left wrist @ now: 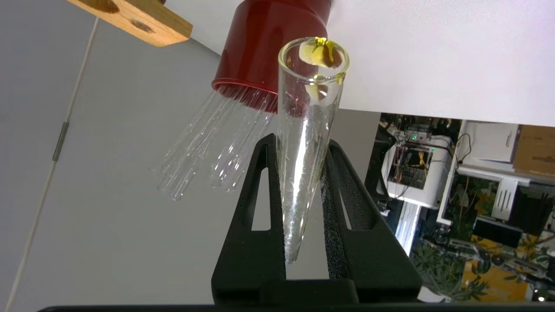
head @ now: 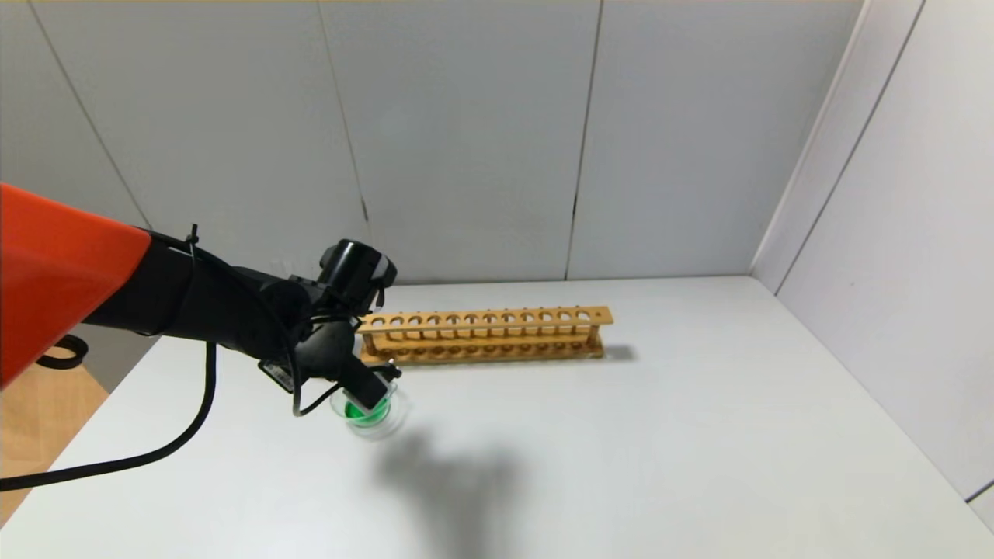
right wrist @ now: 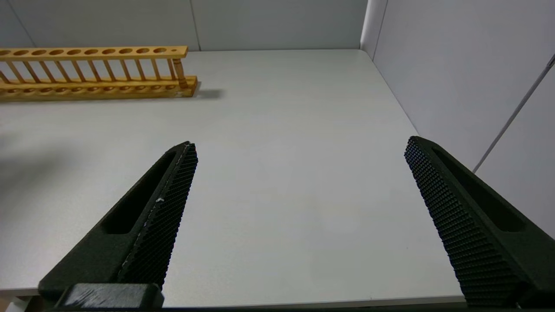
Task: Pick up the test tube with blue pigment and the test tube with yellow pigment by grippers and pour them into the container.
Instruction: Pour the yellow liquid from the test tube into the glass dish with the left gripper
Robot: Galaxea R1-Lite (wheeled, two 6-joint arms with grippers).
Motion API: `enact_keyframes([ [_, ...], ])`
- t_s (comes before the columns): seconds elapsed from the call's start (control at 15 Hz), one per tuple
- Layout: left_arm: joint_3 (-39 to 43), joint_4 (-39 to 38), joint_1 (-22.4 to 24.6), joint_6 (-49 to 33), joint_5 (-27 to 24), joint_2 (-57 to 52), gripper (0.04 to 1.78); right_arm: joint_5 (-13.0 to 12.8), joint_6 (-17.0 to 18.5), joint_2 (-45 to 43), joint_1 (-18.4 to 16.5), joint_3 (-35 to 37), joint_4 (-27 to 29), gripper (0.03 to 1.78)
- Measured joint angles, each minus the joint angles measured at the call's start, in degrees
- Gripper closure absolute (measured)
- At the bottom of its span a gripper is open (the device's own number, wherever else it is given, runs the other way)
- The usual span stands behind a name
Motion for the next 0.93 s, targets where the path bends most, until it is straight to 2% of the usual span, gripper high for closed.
enact_keyframes([
  [0.4, -1.29, 0.15, -2.15, 2.40, 2.23, 0.82, 1.52, -0.02, 0.00, 0.00, 0.00, 0.00, 0.00, 0.06],
  [0.67, -1.66, 0.11, -3.67, 5.94, 6.73, 0.93, 1.52, -0.02, 0.00, 0.00, 0.00, 0.00, 0.00, 0.06],
  [0.93, -1.71, 0.22, -4.33, 7.08, 7.52, 0.93, 1.52, -0.04, 0.00, 0.00, 0.00, 0.00, 0.00, 0.06],
])
